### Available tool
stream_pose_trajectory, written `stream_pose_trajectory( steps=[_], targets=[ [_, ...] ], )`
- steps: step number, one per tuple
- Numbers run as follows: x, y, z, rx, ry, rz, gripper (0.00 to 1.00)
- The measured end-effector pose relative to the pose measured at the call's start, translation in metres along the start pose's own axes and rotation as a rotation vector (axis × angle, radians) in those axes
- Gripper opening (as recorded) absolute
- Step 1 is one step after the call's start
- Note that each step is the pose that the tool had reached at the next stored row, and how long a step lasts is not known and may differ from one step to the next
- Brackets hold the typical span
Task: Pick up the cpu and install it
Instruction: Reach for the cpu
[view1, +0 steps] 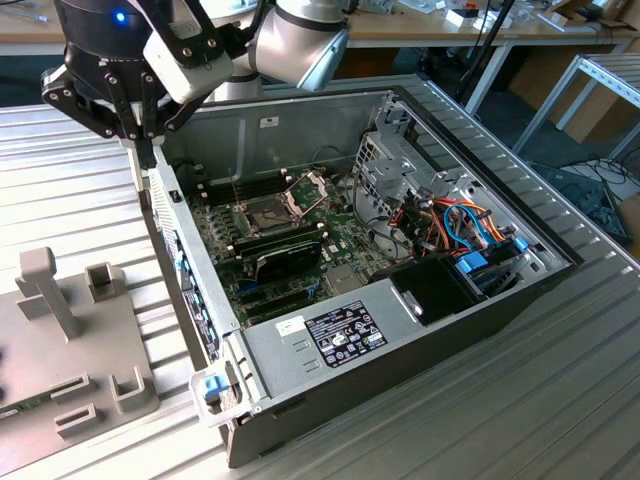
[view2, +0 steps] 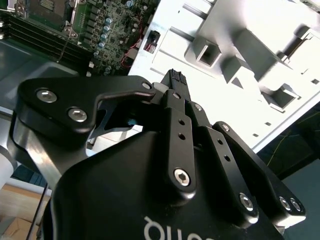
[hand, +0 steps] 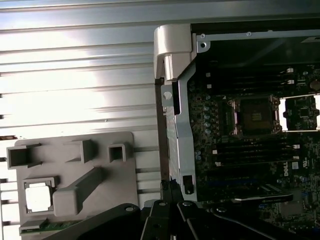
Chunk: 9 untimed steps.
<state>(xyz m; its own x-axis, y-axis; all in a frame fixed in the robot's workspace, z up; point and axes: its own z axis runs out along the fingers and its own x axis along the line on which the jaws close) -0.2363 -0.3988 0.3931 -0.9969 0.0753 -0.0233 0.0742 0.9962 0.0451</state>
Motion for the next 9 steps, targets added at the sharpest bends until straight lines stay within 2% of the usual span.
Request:
stream_pose_trajectory(
  steps=[4, 9],
  targets=[
    [0.0021, -0.0002, 0.0, 0.0, -0.0001, 0.0, 0.11],
    [0.0106, -0.0008, -0.0003, 0.0001, 0.0, 0.0, 0.11]
  ],
)
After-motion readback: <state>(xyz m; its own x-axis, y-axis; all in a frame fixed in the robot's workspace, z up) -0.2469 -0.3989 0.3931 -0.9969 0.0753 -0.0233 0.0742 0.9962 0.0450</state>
